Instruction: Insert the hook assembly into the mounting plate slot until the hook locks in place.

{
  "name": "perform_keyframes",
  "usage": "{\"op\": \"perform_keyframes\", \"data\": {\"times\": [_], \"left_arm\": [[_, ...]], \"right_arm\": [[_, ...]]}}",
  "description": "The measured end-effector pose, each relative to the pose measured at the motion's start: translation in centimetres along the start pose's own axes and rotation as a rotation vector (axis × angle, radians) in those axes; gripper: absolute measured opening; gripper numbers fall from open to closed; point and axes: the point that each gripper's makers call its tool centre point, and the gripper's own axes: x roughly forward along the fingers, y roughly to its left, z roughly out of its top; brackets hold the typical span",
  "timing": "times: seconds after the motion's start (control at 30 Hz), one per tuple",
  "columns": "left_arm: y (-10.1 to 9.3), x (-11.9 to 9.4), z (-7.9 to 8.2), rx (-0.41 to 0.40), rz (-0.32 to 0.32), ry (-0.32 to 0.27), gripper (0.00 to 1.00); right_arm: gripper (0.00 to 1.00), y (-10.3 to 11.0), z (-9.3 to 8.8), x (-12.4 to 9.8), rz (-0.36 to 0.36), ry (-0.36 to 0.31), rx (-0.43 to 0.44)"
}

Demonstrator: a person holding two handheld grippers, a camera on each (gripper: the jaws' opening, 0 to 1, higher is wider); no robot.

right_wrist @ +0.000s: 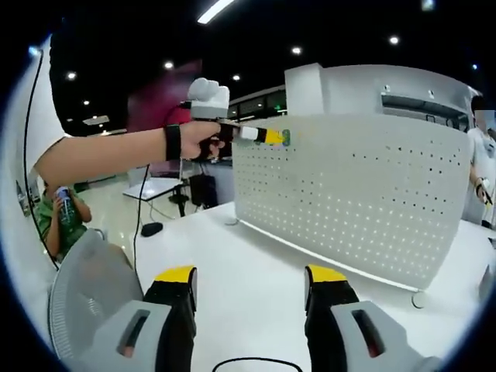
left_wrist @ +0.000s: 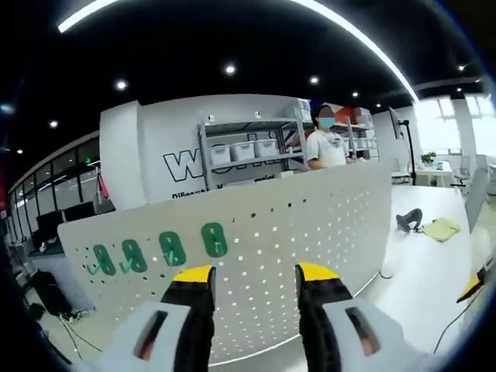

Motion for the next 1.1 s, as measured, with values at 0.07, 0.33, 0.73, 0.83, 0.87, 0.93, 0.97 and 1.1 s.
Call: {"op": "perform_keyframes", "data": {"times": [0.07, 0.33, 0.73, 0.83, 0.87, 0.93, 0.97, 1.1], "left_arm": [[-0.4, -1.0, -0.4, 0.005, -0.022, -0.004, 0.44], [-1.7, -4.4, -1.9, -0.014, -0.109, -0.015, 0.50], [-3.3, -9.3, -4.1, -0.028, -0.257, -0.023, 0.61], [-3.5, -11.0, -4.8, -0.026, -0.274, -0.028, 0.64], [-3.6, -11.4, -5.0, -0.022, -0.278, -0.027, 0.65], [-3.8, -12.3, -5.8, 0.018, -0.299, -0.013, 0.67], [-3.8, -13.0, -6.0, 0.006, -0.306, -0.016, 0.68], [-3.4, -14.8, -6.3, -0.021, -0.326, -0.042, 0.73]], "right_arm": [[0.58, 0.1, 0.2, 0.0, -0.003, -0.004, -0.003], [0.61, 0.5, 0.8, 1.0, -0.028, -0.011, -0.003], [0.63, 1.2, 2.0, 2.8, -0.034, -0.005, -0.028], [0.64, 1.3, 2.2, 3.1, -0.036, -0.007, -0.034], [0.64, 1.3, 2.1, 3.2, -0.036, 0.001, -0.033], [0.64, 1.2, 1.9, 3.3, -0.045, 0.010, -0.037], [0.64, 1.3, 1.9, 3.4, -0.047, 0.008, -0.033], [0.67, 1.4, 2.4, 3.8, -0.073, 0.000, -0.036]]}}
